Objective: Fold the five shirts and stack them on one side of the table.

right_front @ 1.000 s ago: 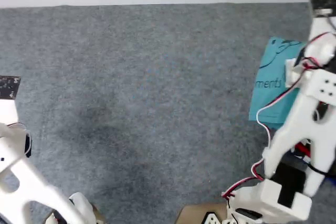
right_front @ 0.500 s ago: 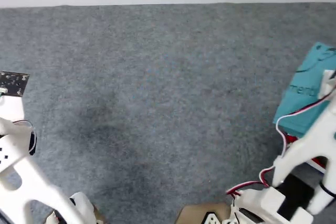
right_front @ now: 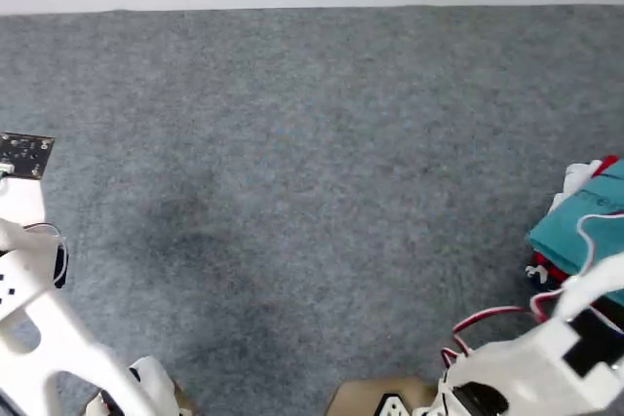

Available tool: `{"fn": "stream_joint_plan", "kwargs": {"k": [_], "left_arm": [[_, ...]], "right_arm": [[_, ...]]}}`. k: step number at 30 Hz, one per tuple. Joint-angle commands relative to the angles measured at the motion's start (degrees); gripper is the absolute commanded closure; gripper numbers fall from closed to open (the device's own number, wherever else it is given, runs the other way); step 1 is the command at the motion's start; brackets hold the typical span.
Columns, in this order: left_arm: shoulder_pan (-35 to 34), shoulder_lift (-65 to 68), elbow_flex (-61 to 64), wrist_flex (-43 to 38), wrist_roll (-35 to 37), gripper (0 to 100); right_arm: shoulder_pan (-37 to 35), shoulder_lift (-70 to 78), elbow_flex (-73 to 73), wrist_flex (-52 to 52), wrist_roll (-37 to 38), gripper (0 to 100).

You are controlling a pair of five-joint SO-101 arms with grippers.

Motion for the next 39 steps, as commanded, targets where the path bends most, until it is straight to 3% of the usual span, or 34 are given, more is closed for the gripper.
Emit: {"fn": "stream_joint_plan", "kwargs": {"k": [1,5,9,15,18,24,29,31,39], "left_arm": [[0.44,-0.97,-0.4,-1.14,-0.09,99],[0.53,-0.97,-0.4,-1.32,-0.18,99],[0.53,-0.97,-0.4,-1.41,-0.35,99],[0.53,-0.88,-0.4,-2.46,-0.35,99],[0.53,-0.88,-0.4,-2.46,-0.35,99],[0.53,-0.88,-0.4,-2.2,-0.35,99],[0.53,-0.88,-0.4,-2.11,-0.26,99],[0.53,-0.88,-0.4,-2.11,-0.18,99],[0.53,-0.97,-0.4,-2.11,-0.18,99]], "right_arm": [[2.86,3.12,-0.26,-4.35,2.37,98.8],[4.79,7.6,-0.26,-8.13,5.63,98.8],[5.76,7.52,-1.85,-6.64,13.8,93.7],[4.88,1.27,-7.03,-2.33,10.11,70.5],[4.0,-2.59,-7.12,-2.24,7.3,66.5],[1.8,-3.21,-5.63,-2.86,7.38,70.7],[1.98,2.42,-5.54,-2.86,7.74,99.8],[2.24,3.03,-5.54,-2.42,7.65,96.1],[4.79,4.88,-5.19,-9.98,7.74,99.0]]}}
